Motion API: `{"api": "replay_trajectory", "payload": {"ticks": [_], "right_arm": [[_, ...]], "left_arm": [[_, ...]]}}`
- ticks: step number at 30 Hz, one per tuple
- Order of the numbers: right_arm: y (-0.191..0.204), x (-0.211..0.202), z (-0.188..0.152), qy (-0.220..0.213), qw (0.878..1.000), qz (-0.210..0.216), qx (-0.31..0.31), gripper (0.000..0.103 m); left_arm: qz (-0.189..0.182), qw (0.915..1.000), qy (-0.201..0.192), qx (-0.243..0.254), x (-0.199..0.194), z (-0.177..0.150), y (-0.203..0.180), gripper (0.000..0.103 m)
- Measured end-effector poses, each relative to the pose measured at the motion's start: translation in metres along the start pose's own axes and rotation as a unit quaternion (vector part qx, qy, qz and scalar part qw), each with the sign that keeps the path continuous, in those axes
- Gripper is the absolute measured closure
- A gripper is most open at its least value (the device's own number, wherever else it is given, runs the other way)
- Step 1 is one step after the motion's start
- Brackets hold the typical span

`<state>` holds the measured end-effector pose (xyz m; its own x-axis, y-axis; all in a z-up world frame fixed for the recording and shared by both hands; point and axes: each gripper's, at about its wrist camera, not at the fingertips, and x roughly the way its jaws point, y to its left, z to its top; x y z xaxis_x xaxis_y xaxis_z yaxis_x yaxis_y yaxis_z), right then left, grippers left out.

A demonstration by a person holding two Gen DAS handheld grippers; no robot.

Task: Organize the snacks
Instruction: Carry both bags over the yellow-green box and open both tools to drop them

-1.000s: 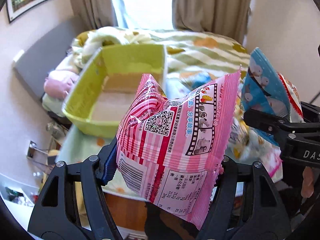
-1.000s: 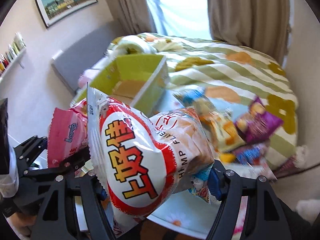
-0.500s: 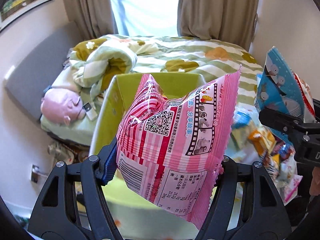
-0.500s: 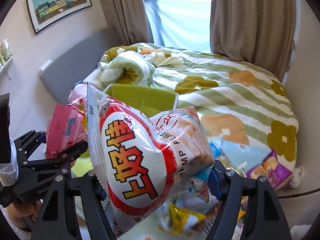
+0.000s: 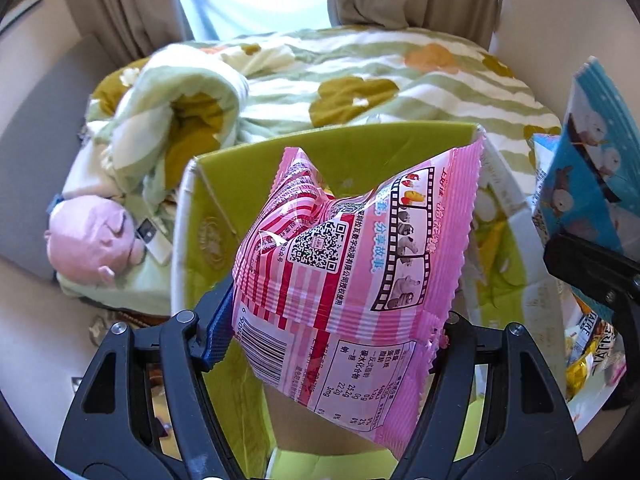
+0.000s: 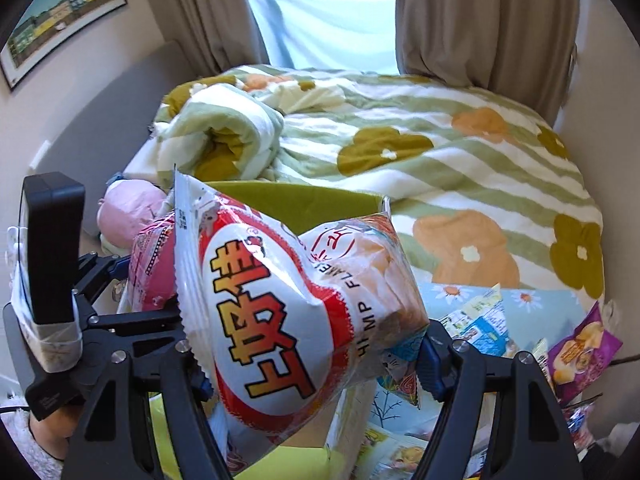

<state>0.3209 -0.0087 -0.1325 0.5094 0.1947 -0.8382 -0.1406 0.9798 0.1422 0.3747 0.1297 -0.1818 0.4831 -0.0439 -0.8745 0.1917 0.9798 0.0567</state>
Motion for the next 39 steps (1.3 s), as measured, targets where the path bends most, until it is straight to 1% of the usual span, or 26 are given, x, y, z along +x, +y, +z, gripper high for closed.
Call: {"api": "replay_trajectory", "payload": {"ticks": [2, 3, 4, 5, 6, 10, 13, 17, 20, 22, 26, 29, 31, 32, 33, 34, 39], "right_arm": [[0.0, 0.005, 0.0, 0.005, 1.0, -0.003, 0.005, 0.032], [-0.001, 0.007, -0.001, 0.007, 1.0, -0.006, 0.008, 0.032], [-0.001, 0.007, -0.001, 0.008, 1.0, -0.007, 0.01, 0.032], [-0.001, 0.008, -0.001, 0.01, 1.0, -0.008, 0.012, 0.032], [-0.001, 0.009, -0.001, 0.012, 1.0, -0.009, 0.014, 0.033], [-0.003, 0.01, 0.0, 0.013, 1.0, -0.009, 0.02, 0.033], [-0.004, 0.007, 0.001, 0.006, 1.0, 0.0, 0.021, 0.033], [0.001, 0.004, 0.007, 0.003, 1.0, 0.005, 0.0, 0.033], [0.007, 0.007, 0.015, 0.003, 1.0, 0.014, -0.008, 0.032], [0.014, 0.013, 0.022, 0.005, 0.999, 0.023, -0.021, 0.032], [0.03, 0.036, 0.034, 0.016, 0.998, 0.024, -0.05, 0.031], [0.035, 0.053, 0.038, 0.027, 0.998, 0.016, -0.057, 0.031], [0.035, 0.063, 0.039, 0.035, 0.998, 0.018, -0.056, 0.028], [0.035, 0.065, 0.039, 0.037, 0.998, 0.022, -0.052, 0.021], [0.035, 0.067, 0.039, 0.036, 0.998, 0.024, -0.046, 0.006], [0.034, 0.069, 0.039, 0.032, 0.998, 0.024, -0.038, 0.0], [0.034, 0.068, 0.037, 0.03, 0.999, 0.024, -0.034, 0.0]], "left_arm": [[-0.007, 0.9999, 0.007, -0.003, 0.008, 0.0, 0.002, 0.032], [-0.007, 0.9999, 0.01, -0.005, 0.011, 0.001, 0.003, 0.023], [-0.004, 0.9999, 0.01, -0.005, 0.013, 0.001, 0.005, 0.008], [0.001, 1.0, 0.007, -0.005, 0.014, 0.001, 0.006, 0.003], [0.004, 1.0, 0.002, -0.005, 0.012, 0.001, 0.006, 0.0], [0.001, 0.9998, 0.002, -0.022, -0.001, -0.005, 0.016, 0.001], [0.012, 0.9992, 0.004, -0.039, -0.015, -0.016, 0.023, 0.001], [0.019, 0.998, 0.0, -0.061, -0.031, -0.03, 0.029, 0.001], [0.028, 0.9974, -0.005, -0.066, -0.041, -0.036, 0.031, 0.001], [0.03, 0.9974, -0.009, -0.065, -0.044, -0.038, 0.032, 0.001], [0.041, 0.9973, -0.007, -0.061, -0.045, -0.039, 0.034, 0.001], [0.04, 0.9973, -0.001, -0.062, -0.041, -0.038, 0.039, 0.001], [0.038, 0.9972, 0.002, -0.064, -0.038, -0.038, 0.042, 0.001], [0.038, 0.9971, 0.003, -0.066, -0.037, -0.038, 0.042, 0.001], [0.036, 0.9971, 0.004, -0.067, -0.036, -0.038, 0.043, 0.001], [0.036, 0.9971, 0.005, -0.067, -0.036, -0.039, 0.043, 0.001], [0.033, 0.9975, 0.006, -0.062, -0.035, -0.039, 0.046, 0.001]]}}
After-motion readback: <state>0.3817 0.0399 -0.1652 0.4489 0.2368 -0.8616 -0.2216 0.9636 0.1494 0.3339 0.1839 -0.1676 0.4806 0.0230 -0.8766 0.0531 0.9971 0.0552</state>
